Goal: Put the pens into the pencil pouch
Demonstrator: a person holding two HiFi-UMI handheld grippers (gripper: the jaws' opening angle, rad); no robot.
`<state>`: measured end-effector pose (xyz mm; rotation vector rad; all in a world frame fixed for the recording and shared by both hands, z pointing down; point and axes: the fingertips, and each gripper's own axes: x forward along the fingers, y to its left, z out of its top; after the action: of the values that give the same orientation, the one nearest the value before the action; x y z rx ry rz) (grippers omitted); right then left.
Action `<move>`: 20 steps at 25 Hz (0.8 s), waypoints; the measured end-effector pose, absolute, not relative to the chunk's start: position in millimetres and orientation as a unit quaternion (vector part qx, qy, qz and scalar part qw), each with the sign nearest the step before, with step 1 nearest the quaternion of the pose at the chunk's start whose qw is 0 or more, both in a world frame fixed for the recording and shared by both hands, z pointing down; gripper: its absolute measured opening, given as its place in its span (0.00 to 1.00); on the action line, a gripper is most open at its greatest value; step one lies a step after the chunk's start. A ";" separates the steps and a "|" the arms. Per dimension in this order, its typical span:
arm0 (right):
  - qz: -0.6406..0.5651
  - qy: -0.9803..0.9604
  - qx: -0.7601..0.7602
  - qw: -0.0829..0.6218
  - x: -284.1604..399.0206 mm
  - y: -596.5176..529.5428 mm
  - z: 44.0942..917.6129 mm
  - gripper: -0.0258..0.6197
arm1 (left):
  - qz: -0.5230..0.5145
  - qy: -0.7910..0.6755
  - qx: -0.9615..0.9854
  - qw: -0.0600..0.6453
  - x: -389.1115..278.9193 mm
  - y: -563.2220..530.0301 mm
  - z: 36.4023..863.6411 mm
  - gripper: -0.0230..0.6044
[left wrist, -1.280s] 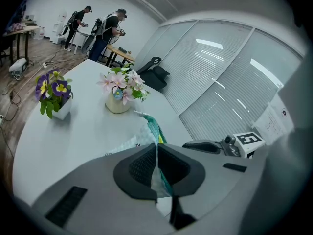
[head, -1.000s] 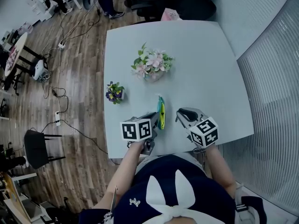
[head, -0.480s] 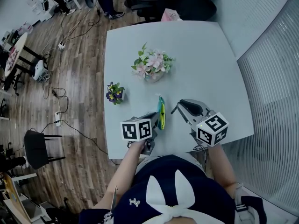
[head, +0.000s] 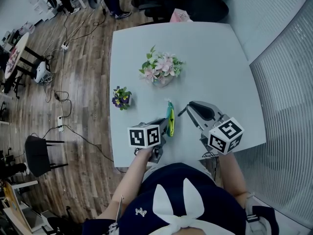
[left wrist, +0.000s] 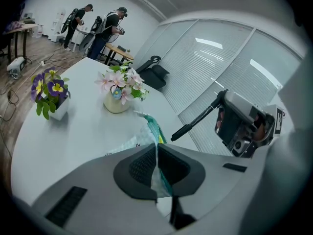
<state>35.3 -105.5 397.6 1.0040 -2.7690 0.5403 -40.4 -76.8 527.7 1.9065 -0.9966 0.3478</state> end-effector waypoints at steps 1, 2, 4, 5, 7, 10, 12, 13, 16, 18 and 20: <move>0.180 -0.923 0.332 0.069 33.7 -106.2 394.2 0.12 | 0.141 -0.405 0.775 0.463 -41.0 -77.2 527.7 0.09; 0.182 -0.924 0.330 0.065 32.1 -106.8 390.8 0.12 | 0.141 -0.405 0.775 0.464 -41.4 -77.7 527.6 0.09; 0.183 -0.926 0.325 0.056 28.8 -108.1 384.8 0.12 | 0.141 -0.406 0.774 0.465 -42.2 -78.6 527.6 0.09; 0.183 -0.927 0.323 0.053 27.0 -108.8 382.5 0.12 | 0.141 -0.406 0.774 0.465 -42.7 -79.0 527.6 0.09; 0.180 -0.928 0.321 0.050 23.4 -109.7 379.4 0.12 | 0.140 -0.406 0.774 0.466 -43.5 -79.5 527.7 0.09; 0.178 -0.930 0.317 0.048 18.8 -110.4 377.3 0.12 | 0.138 -0.405 0.775 0.465 -43.1 -79.7 526.9 0.09; 0.177 -0.931 0.315 0.050 15.5 -111.0 377.4 0.12 | 0.136 -0.403 0.776 0.465 -42.9 -80.2 525.2 0.09; 0.177 -0.932 0.313 0.052 13.9 -111.2 377.7 0.12 | 0.135 -0.403 0.777 0.465 -42.9 -80.4 523.9 0.09; 0.178 -0.933 0.309 0.057 10.2 -111.1 379.0 0.12 | 0.131 -0.400 0.778 0.466 -42.0 -80.6 519.0 0.09; 0.178 -0.933 0.307 0.061 8.6 -111.0 381.1 0.12 | 0.128 -0.397 0.779 0.468 -40.9 -80.3 516.5 0.09; 0.177 -0.933 0.306 0.066 7.3 -111.2 383.9 0.12 | 0.126 -0.395 0.780 0.469 -39.9 -80.0 515.0 0.09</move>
<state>7.3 -111.2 383.9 0.9226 -2.8148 0.5327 -39.9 -80.0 515.0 1.9113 -0.9682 0.3077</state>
